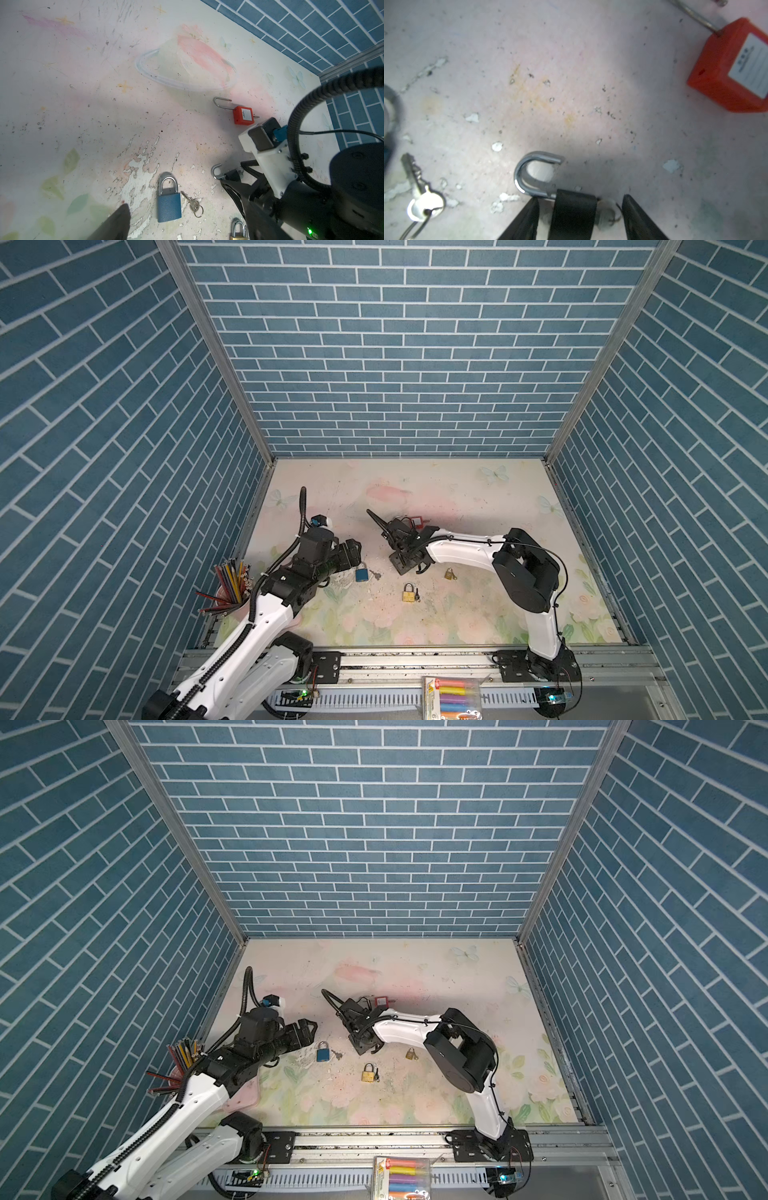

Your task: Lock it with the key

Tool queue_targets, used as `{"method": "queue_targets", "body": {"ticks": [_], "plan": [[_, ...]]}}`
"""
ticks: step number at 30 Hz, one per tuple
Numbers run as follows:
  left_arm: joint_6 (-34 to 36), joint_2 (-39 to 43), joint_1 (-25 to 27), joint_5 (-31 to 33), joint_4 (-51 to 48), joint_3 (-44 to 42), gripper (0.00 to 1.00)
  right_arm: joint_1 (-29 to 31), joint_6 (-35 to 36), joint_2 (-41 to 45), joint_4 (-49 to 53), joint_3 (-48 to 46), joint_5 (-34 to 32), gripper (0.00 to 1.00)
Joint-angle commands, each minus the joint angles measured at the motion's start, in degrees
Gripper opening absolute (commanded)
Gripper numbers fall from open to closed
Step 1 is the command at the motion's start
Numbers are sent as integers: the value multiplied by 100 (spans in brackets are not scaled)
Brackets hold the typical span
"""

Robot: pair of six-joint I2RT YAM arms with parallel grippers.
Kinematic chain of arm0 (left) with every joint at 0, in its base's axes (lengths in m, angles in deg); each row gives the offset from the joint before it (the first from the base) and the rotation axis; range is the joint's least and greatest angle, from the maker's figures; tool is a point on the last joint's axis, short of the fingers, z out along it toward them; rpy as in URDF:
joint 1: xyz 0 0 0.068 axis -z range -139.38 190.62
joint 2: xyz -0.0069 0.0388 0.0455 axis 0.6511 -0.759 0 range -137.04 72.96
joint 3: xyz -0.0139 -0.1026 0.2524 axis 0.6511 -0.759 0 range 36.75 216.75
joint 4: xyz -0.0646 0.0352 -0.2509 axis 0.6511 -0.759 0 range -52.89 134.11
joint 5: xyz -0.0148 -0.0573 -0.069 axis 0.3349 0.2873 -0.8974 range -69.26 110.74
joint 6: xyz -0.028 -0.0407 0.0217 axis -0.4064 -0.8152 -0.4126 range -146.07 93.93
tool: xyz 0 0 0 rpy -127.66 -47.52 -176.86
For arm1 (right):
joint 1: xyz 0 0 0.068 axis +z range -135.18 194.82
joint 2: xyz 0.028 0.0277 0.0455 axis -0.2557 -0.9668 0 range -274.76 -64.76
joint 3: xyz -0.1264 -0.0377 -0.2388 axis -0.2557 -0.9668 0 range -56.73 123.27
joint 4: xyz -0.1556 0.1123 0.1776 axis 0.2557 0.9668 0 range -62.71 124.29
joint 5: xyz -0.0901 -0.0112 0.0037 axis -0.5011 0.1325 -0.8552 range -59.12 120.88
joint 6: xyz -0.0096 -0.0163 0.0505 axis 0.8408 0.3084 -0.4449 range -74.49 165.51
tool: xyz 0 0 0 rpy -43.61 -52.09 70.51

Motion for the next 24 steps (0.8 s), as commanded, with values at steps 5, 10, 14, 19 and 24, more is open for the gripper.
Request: {"method": "queue_targets", "body": {"ticks": [5,10,14,19,24], "plan": [[-27,57,17,67,-32,-33,87,-311,-49,-399,449,513,-441,67],[-79,46,13,84,-70,-18,87,-582,-142,-197,216,302,31,64],[-119,-36,66,195,-264,99,88,-603,-108,401,-332,-176,372,64],[-97,-392,683,694,-467,429,88,-688,-293,1436,-1096,-832,677,64],[436,-1277,1696,1272,-819,1136,87,-785,-622,2623,-1362,-1528,693,64]]}}
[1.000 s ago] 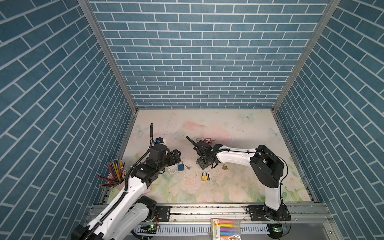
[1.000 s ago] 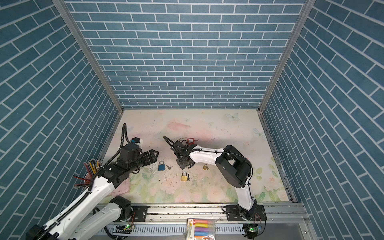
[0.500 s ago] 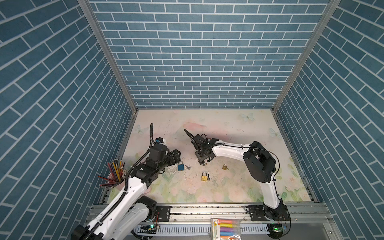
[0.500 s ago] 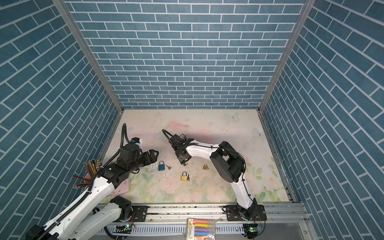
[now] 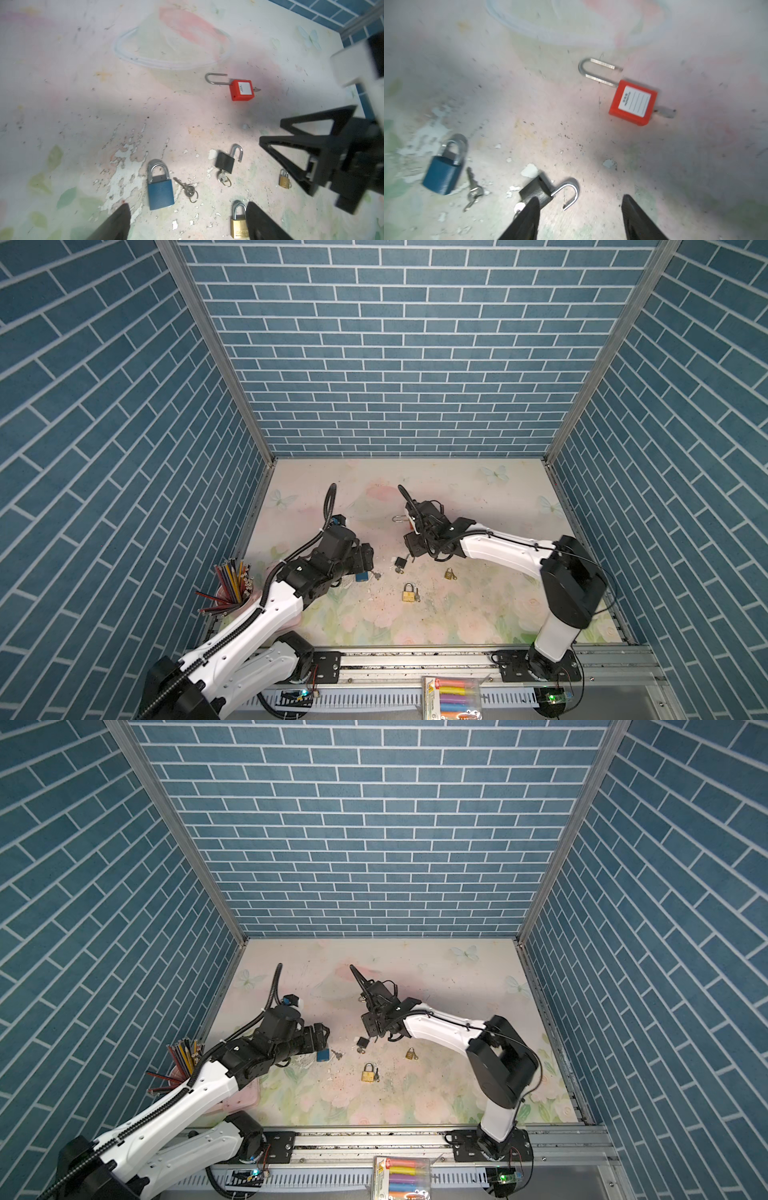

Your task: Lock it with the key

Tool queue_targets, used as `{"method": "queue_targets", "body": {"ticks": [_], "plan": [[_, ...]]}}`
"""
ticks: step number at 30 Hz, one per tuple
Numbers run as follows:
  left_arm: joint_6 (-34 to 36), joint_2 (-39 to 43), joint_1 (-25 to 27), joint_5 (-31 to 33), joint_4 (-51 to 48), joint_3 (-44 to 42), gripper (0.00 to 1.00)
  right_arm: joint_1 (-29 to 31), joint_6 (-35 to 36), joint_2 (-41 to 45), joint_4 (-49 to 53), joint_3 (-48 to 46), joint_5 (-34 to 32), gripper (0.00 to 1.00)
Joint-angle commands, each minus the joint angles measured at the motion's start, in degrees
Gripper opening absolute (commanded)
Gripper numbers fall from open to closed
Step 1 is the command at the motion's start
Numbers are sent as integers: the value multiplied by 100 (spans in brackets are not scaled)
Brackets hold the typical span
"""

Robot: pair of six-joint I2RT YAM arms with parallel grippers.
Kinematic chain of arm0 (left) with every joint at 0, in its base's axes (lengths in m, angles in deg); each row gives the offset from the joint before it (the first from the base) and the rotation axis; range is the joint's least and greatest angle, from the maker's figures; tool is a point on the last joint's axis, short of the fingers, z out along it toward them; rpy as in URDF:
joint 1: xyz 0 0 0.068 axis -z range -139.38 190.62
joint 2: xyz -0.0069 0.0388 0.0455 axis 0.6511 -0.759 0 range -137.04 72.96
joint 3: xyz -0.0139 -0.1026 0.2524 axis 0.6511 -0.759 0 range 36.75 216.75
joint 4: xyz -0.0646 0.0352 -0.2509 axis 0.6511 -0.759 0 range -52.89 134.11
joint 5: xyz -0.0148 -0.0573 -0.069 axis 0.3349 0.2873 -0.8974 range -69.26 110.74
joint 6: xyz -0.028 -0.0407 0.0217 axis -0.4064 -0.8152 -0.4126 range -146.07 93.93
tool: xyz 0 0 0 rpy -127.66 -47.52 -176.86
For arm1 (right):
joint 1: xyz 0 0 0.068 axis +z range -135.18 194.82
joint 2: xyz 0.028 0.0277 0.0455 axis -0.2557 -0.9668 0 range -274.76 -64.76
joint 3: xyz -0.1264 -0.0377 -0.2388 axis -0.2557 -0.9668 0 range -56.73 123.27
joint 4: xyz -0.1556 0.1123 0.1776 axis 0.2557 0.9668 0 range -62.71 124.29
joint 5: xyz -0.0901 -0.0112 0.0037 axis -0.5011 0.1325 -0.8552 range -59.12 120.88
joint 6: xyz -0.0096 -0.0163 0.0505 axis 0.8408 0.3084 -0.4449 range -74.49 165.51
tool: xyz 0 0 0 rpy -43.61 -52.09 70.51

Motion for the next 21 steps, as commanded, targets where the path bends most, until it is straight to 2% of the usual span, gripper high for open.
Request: {"method": "queue_targets", "body": {"ticks": [1,5,11,15,21], "plan": [[524,-598,543,591,-431,605,87,-121,-437,863,-320,-430,146,64],[1060,-1583,1042,779,-712,1201,87,-470,-776,1942,-263,-1221,720,63],[1239,-2785,1405,753,-725,1761,87,-871,-1018,3271,-255,-2275,1103,63],[1322,-3280,1472,770,-536,1855,84,-1032,-1019,3639,-273,-2567,1298,63],[1265,-3817,1485,590,-210,1884,82,-1224,-797,3653,-234,-2587,1563,63]]}}
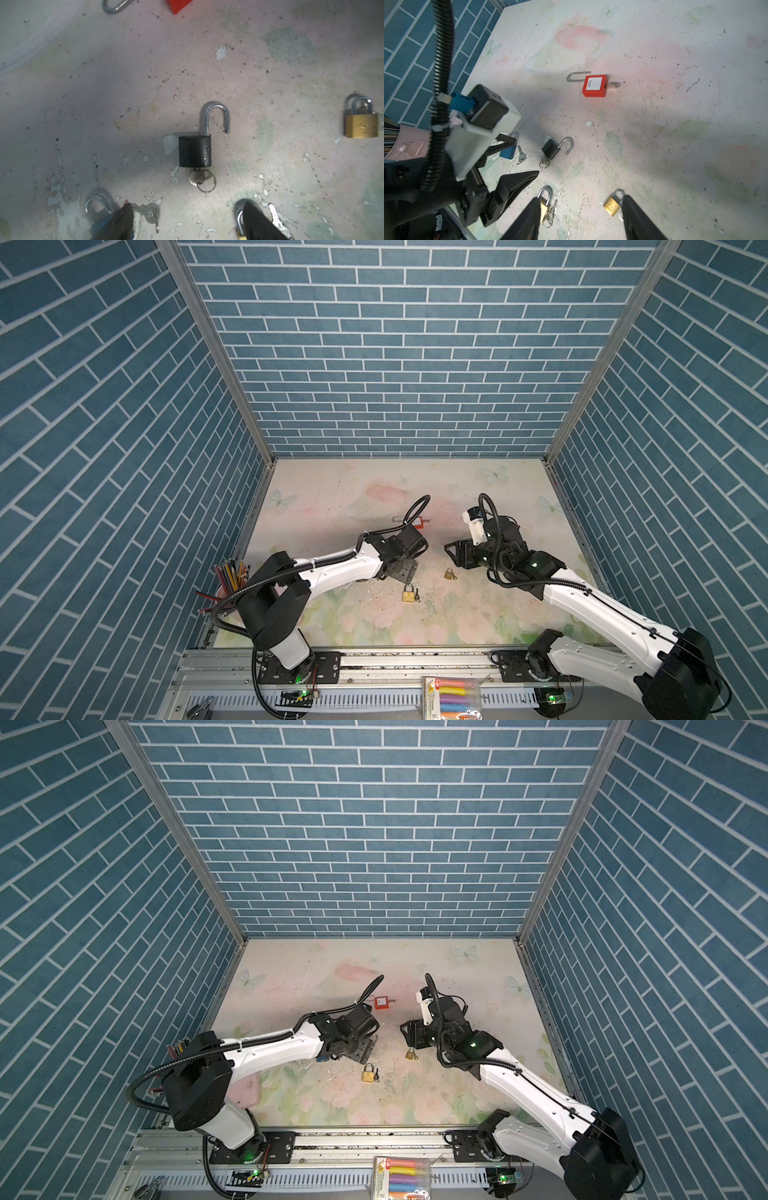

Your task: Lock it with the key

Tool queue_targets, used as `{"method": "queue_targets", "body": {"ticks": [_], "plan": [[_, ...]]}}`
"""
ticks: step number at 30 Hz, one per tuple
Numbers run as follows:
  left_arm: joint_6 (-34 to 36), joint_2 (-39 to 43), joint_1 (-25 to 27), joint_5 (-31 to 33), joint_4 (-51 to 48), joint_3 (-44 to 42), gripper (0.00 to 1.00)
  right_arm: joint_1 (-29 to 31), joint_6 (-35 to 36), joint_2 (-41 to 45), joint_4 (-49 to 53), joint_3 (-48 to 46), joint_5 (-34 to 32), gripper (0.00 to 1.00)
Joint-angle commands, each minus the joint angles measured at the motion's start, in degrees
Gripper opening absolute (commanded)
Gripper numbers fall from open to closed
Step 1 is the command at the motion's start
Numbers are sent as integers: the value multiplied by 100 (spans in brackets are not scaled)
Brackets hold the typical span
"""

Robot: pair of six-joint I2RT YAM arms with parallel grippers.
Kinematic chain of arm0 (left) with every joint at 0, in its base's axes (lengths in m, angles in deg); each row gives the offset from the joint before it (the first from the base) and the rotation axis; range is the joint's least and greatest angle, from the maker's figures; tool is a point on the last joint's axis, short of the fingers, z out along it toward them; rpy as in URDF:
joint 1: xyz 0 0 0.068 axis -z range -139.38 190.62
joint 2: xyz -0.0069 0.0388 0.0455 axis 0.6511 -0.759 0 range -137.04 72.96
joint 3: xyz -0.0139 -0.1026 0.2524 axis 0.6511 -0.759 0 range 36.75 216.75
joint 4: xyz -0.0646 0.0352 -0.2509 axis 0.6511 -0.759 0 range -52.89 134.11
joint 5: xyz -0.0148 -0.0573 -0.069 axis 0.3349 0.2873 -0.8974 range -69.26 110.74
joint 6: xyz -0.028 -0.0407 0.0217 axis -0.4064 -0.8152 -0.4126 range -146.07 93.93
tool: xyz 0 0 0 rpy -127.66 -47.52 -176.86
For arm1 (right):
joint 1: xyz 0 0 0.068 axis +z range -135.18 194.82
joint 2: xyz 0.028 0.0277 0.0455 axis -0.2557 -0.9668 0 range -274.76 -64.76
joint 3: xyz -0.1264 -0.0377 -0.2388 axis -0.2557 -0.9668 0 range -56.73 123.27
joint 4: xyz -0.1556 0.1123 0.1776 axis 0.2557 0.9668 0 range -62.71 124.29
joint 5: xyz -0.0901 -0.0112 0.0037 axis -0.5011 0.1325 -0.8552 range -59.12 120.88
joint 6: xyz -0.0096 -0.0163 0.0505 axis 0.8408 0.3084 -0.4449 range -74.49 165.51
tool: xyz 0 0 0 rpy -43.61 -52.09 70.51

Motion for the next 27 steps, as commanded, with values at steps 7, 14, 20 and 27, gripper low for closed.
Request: {"method": "queue_targets", "body": {"ticks": [7,14,20,27], "plan": [[75,-457,22,-99,271,171,76,-174,159,-89,-89,32,444,62],[286,-666,-193,-445,463,136,65,-183,86,-177,-221,4,516,62],[403,-799,-397,-620,559,127,55,-202,82,-245,-260,30,526,62],[519,-1007,-425,-712,570,191,50,-224,119,-329,-230,85,525,62]]}}
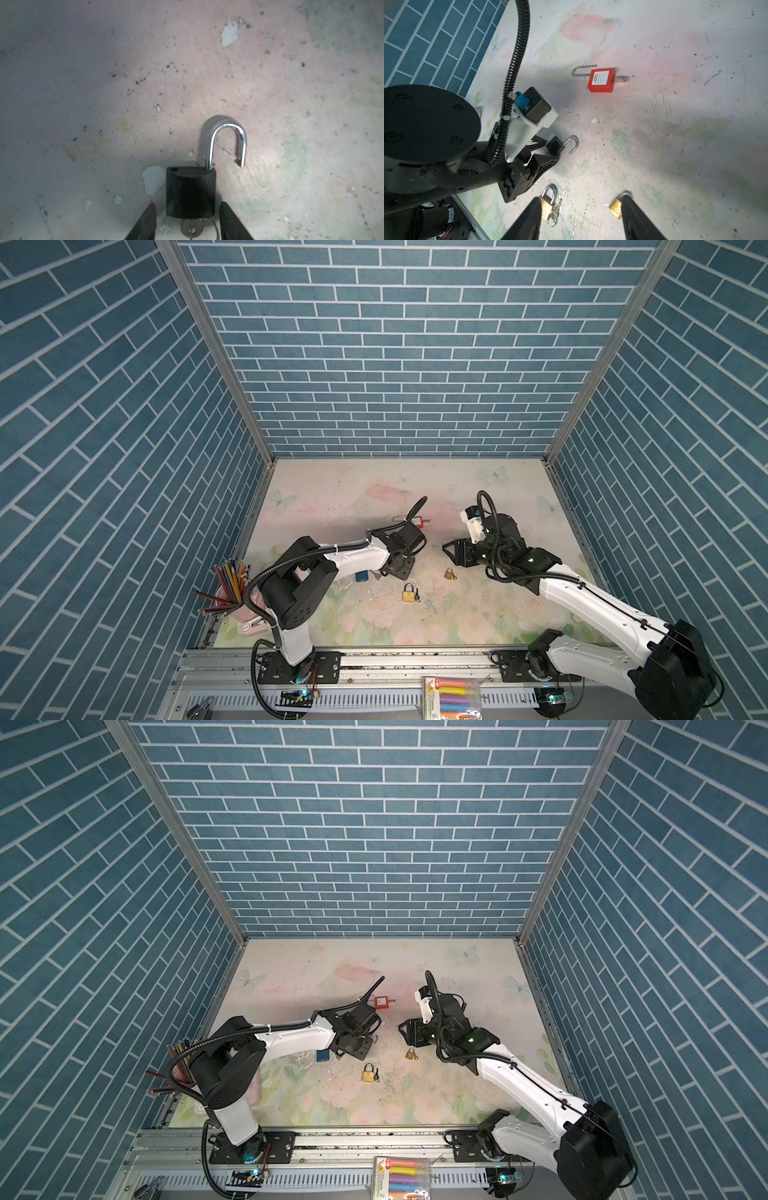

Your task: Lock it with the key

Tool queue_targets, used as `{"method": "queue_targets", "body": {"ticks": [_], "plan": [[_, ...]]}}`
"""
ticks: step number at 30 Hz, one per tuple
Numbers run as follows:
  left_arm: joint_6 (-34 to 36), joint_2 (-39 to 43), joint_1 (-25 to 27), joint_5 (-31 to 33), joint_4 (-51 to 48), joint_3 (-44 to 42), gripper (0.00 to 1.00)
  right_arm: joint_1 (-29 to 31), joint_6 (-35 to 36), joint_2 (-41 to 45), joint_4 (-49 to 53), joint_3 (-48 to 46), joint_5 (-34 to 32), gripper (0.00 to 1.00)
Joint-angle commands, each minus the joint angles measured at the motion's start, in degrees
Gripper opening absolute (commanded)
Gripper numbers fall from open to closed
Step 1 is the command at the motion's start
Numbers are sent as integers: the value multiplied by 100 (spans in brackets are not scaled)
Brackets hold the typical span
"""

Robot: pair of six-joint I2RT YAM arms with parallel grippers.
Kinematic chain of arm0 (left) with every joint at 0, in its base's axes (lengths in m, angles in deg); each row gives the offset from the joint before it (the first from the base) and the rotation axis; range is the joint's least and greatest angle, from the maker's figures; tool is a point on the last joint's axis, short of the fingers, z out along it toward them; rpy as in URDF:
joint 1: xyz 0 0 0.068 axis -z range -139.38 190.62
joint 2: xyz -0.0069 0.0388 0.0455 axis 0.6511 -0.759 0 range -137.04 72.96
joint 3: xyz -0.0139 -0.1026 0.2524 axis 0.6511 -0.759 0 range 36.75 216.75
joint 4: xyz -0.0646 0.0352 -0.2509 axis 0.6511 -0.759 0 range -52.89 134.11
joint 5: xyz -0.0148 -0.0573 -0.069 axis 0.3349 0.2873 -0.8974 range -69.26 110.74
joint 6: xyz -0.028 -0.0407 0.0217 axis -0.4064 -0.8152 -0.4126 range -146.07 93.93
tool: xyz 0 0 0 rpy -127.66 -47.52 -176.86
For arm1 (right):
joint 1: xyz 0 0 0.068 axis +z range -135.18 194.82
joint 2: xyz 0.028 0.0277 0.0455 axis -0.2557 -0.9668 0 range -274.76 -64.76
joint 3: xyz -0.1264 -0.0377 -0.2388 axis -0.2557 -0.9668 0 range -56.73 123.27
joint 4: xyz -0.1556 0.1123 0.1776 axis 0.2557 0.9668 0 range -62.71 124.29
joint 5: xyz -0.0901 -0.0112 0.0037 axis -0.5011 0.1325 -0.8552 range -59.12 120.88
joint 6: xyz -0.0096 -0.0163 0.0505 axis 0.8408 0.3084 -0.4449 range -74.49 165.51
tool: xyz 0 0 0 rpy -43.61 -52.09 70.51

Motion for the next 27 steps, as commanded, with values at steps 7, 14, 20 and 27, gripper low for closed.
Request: {"method": "queue_targets", "body": {"ticks": [7,14,20,27], "plan": [[127,-234,-41,14,30,85,49,-56,64,-91,-102,67,73,62],[213,-296,-101,63,7,118,43,-67,72,-83,-62,78,61,61],[245,-129,-79,60,99,-45,20,-157,32,-77,-39,126,56,61],[1072,697,132,-25,747,-175,8,-717,-34,32,137,376,756,61]]}}
